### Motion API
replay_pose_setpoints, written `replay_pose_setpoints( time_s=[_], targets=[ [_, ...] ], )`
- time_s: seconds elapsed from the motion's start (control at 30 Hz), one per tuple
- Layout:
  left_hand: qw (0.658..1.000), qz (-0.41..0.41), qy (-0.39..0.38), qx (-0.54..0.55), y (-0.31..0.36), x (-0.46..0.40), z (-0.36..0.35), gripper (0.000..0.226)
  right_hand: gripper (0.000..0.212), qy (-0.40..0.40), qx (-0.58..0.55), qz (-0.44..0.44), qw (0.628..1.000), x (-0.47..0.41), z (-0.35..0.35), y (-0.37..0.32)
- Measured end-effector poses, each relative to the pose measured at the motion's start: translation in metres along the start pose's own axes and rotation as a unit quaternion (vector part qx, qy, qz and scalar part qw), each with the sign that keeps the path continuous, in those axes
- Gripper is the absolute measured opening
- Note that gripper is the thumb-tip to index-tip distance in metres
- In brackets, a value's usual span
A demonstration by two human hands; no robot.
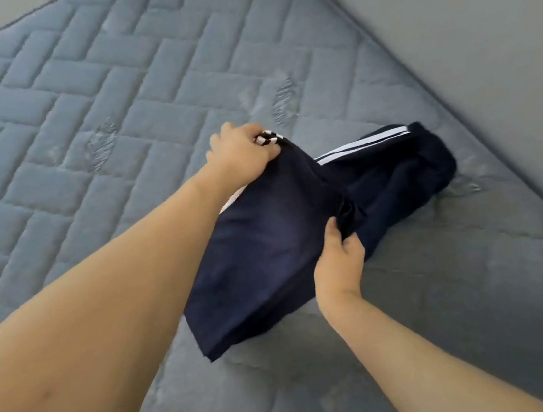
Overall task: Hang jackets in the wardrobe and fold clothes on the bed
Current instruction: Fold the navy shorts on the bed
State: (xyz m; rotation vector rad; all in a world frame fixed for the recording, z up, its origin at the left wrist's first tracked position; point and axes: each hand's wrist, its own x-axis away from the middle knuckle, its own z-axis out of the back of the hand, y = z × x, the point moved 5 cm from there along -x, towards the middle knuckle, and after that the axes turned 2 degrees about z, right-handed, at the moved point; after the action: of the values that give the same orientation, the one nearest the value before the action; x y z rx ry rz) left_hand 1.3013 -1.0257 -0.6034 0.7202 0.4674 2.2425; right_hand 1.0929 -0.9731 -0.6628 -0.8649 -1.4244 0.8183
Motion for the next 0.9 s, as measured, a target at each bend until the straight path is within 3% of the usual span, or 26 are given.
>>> replay_pose_setpoints(
  time_s=[0.17, 0.3, 0.43, 0.53, 0.63, 0.7, 0.8, 0.9],
  targets=[
    [0.997, -0.080, 0.000, 0.003, 0.129, -0.031, -0.071, 0.025, 0.017, 0.089, -0.020, -0.016, 0.996, -0.079, 0.075, -0.036],
    [0.997, -0.068, 0.023, 0.013, 0.173, -0.051, -0.123, 0.033, 0.025, 0.168, 0.011, -0.011, 0.986, -0.142, 0.115, -0.062],
    [0.994, 0.052, -0.040, -0.083, 0.117, -0.063, -0.147, 0.063, 0.058, 0.139, -0.002, -0.168, 0.976, -0.173, 0.118, -0.045],
    [0.976, 0.111, -0.067, -0.173, 0.038, -0.045, -0.138, 0.063, 0.074, 0.122, -0.021, -0.202, 0.972, -0.146, 0.105, -0.021],
    [0.956, 0.159, -0.108, -0.222, -0.047, -0.015, -0.113, 0.065, 0.063, 0.081, -0.071, -0.259, 0.960, -0.094, 0.083, 0.018],
    [0.952, 0.180, -0.119, -0.219, -0.089, 0.001, -0.095, 0.061, 0.049, 0.074, -0.018, -0.278, 0.958, -0.057, 0.072, 0.044],
    [0.953, 0.180, -0.099, -0.225, -0.126, 0.011, -0.074, 0.053, 0.056, 0.081, 0.118, -0.286, 0.948, -0.007, 0.056, 0.073],
    [0.954, 0.166, -0.104, -0.226, -0.140, 0.010, -0.071, 0.049, 0.065, 0.042, 0.077, -0.355, 0.931, 0.033, 0.033, 0.100]
  ],
)
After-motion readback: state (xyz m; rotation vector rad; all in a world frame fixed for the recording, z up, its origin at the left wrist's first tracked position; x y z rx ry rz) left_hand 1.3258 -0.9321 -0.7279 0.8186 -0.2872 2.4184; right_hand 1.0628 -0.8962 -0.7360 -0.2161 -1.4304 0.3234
